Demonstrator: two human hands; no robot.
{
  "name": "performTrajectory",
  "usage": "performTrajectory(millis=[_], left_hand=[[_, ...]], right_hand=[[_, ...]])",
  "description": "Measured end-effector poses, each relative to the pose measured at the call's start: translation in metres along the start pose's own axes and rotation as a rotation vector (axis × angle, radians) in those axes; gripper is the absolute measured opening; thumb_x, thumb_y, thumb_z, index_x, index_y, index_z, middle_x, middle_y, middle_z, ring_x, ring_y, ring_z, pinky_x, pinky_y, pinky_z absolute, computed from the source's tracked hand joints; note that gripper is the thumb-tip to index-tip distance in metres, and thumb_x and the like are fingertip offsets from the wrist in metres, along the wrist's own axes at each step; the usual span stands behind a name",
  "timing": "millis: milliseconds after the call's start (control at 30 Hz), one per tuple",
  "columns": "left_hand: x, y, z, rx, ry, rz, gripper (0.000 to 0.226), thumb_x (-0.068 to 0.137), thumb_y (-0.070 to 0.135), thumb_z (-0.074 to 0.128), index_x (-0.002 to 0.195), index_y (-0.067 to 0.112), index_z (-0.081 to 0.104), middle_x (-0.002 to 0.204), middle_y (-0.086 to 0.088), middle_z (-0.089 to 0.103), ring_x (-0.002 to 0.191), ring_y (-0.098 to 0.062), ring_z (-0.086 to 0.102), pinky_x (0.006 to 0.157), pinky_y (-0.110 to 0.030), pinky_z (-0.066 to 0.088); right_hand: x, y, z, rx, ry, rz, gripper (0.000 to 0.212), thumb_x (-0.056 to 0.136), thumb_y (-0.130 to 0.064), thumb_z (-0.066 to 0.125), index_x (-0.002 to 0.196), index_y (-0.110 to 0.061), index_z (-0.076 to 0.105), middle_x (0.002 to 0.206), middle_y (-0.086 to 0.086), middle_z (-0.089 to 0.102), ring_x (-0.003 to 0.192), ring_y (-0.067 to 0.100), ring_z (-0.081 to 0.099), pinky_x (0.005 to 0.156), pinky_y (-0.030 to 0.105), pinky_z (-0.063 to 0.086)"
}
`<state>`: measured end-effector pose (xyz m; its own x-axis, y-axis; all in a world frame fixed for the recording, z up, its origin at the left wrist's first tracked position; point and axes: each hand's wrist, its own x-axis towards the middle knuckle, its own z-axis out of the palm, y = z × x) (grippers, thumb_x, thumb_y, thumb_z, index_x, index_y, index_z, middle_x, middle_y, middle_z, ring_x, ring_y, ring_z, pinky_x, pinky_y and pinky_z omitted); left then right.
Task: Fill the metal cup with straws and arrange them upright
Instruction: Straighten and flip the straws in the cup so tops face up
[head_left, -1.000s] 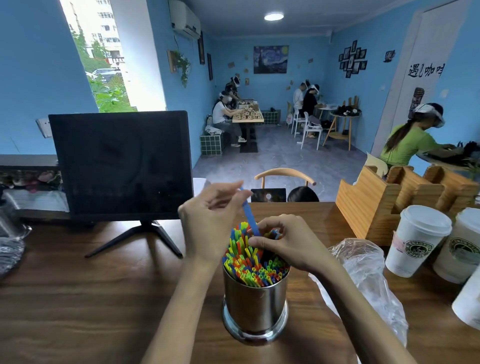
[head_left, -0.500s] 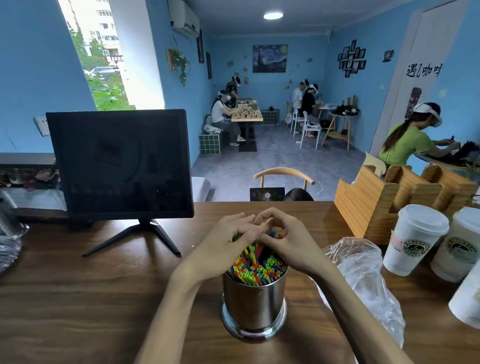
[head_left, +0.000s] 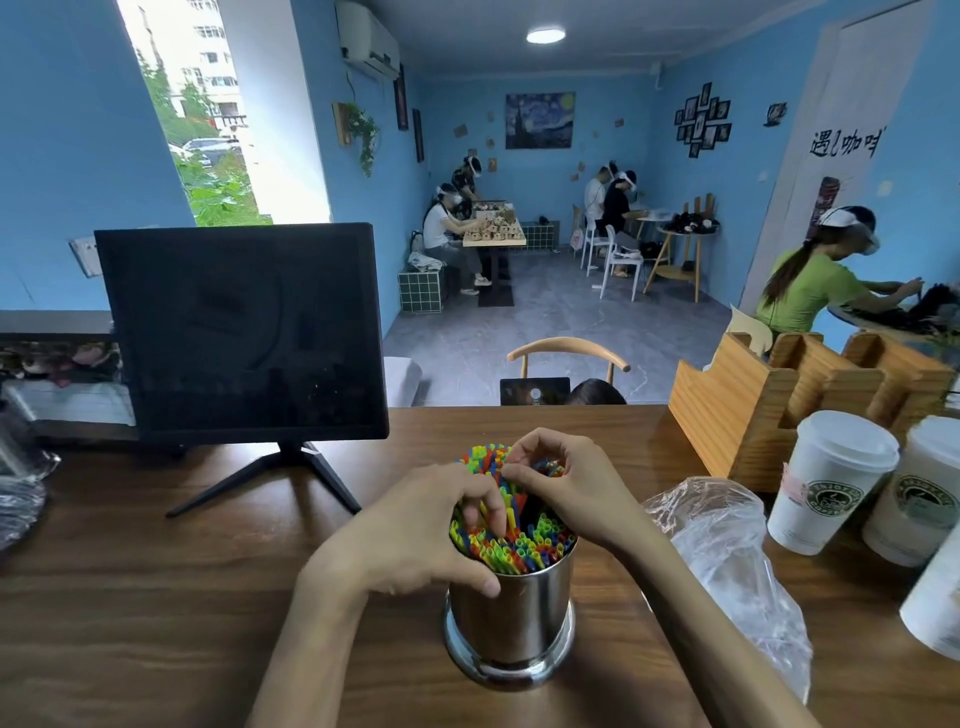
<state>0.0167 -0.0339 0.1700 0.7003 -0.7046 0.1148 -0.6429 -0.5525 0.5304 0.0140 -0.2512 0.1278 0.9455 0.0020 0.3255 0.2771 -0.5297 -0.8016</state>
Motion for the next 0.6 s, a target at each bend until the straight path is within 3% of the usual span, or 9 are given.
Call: performTrajectory(millis=[100, 200, 433, 600], left_hand=[[0.002, 0.002, 0.005, -0.029, 0.051, -0.013, 0.041, 0.058, 0.043, 0.094, 0.088, 0.034, 0.067, 0.080, 0.014, 0.057, 0.077, -0.004, 0.053, 0.075, -0.029, 0.048], [0.002, 0.006, 0.009, -0.035, 0.089, 0.015, 0.039, 0.059, 0.043, 0.093, 0.086, 0.033, 0.067, 0.080, 0.011, 0.059, 0.080, -0.008, 0.056, 0.075, -0.031, 0.049], [-0.001, 0.011, 0.012, -0.046, 0.189, 0.009, 0.030, 0.063, 0.040, 0.091, 0.086, 0.035, 0.074, 0.089, 0.017, 0.069, 0.093, -0.003, 0.061, 0.081, -0.031, 0.051], [-0.002, 0.013, 0.012, -0.065, 0.195, -0.003, 0.024, 0.065, 0.038, 0.091, 0.083, 0.038, 0.075, 0.085, 0.022, 0.070, 0.090, -0.001, 0.063, 0.080, -0.030, 0.052]], right_hand=[[0.001, 0.000, 0.001, -0.008, 0.006, 0.011, 0.006, 0.088, -0.032, 0.076, 0.086, -0.032, 0.071, 0.087, -0.016, 0.071, 0.088, 0.000, 0.066, 0.082, 0.025, 0.051], [0.001, 0.002, 0.001, -0.009, 0.006, 0.015, 0.005, 0.088, -0.033, 0.075, 0.087, -0.032, 0.070, 0.088, -0.015, 0.071, 0.089, 0.001, 0.066, 0.084, 0.028, 0.053], [0.001, -0.001, 0.001, -0.019, -0.016, 0.016, 0.006, 0.089, -0.032, 0.075, 0.088, -0.033, 0.069, 0.088, -0.017, 0.070, 0.089, -0.004, 0.064, 0.078, 0.016, 0.046], [0.001, -0.002, 0.001, -0.025, -0.014, 0.017, 0.006, 0.089, -0.032, 0.075, 0.088, -0.034, 0.069, 0.088, -0.016, 0.071, 0.090, -0.003, 0.064, 0.080, 0.018, 0.048]])
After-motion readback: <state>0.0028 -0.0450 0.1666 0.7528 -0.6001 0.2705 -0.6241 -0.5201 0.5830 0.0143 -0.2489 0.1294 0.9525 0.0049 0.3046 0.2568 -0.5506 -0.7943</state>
